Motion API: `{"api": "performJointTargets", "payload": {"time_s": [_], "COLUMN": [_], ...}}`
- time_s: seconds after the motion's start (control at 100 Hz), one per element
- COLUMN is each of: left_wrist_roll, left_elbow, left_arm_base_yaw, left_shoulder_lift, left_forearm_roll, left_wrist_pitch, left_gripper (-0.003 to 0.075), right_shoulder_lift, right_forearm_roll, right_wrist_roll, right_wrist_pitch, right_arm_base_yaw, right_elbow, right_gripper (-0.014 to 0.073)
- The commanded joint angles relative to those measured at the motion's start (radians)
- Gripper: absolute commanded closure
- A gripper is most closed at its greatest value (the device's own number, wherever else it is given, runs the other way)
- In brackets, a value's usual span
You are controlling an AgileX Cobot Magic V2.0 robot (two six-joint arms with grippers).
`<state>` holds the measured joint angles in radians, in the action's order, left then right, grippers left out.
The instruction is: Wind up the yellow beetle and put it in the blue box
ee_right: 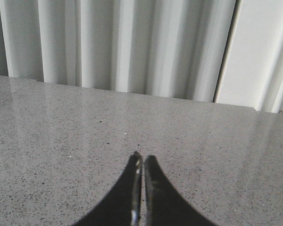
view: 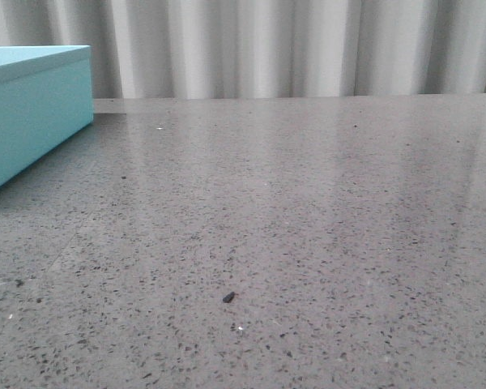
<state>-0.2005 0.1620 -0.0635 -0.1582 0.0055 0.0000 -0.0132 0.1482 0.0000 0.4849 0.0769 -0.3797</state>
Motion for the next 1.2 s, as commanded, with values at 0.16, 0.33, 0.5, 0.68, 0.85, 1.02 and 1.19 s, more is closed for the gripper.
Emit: {"api": "performJointTargets", "payload": {"time_s": [0.16, 0.33, 0.5, 0.68, 0.85, 1.02, 1.19], "left_wrist_roll": [-0.045, -0.045, -0.045, -0.045, -0.045, -0.045, -0.045], "left_elbow": [-0.11, -0.188, -0.188, -0.188, -0.188, -0.188, -0.188], "left_arm_base_yaw": [0.069, 0.069, 0.07, 0.07, 0.07, 0.07, 0.07], "left_shoulder_lift": [0.06, 0.112, 0.195, 0.191, 0.191, 0.191, 0.191], "left_forearm_roll": [0.024, 0.024, -0.006, -0.006, -0.006, -0.006, -0.006], "left_wrist_pitch": [-0.074, 0.051, 0.311, 0.305, 0.305, 0.305, 0.305], "left_gripper": [0.0741, 0.0741, 0.0741, 0.0741, 0.0741, 0.0741, 0.0741], "right_shoulder_lift": [-0.015, -0.015, -0.015, -0.015, -0.015, -0.015, -0.015], "right_forearm_roll": [0.017, 0.017, 0.017, 0.017, 0.017, 0.017, 0.017], "right_wrist_roll": [0.0, 0.0, 0.0, 0.0, 0.0, 0.0, 0.0], "right_wrist_pitch": [-0.069, -0.069, -0.069, -0.069, -0.069, -0.069, -0.069], "right_arm_base_yaw": [0.002, 0.002, 0.002, 0.002, 0.002, 0.002, 0.002], "right_elbow": [-0.022, -0.022, -0.022, -0.022, -0.022, -0.022, -0.022], "right_gripper": [0.0635, 0.0635, 0.0635, 0.0635, 0.0635, 0.0635, 0.0635]}}
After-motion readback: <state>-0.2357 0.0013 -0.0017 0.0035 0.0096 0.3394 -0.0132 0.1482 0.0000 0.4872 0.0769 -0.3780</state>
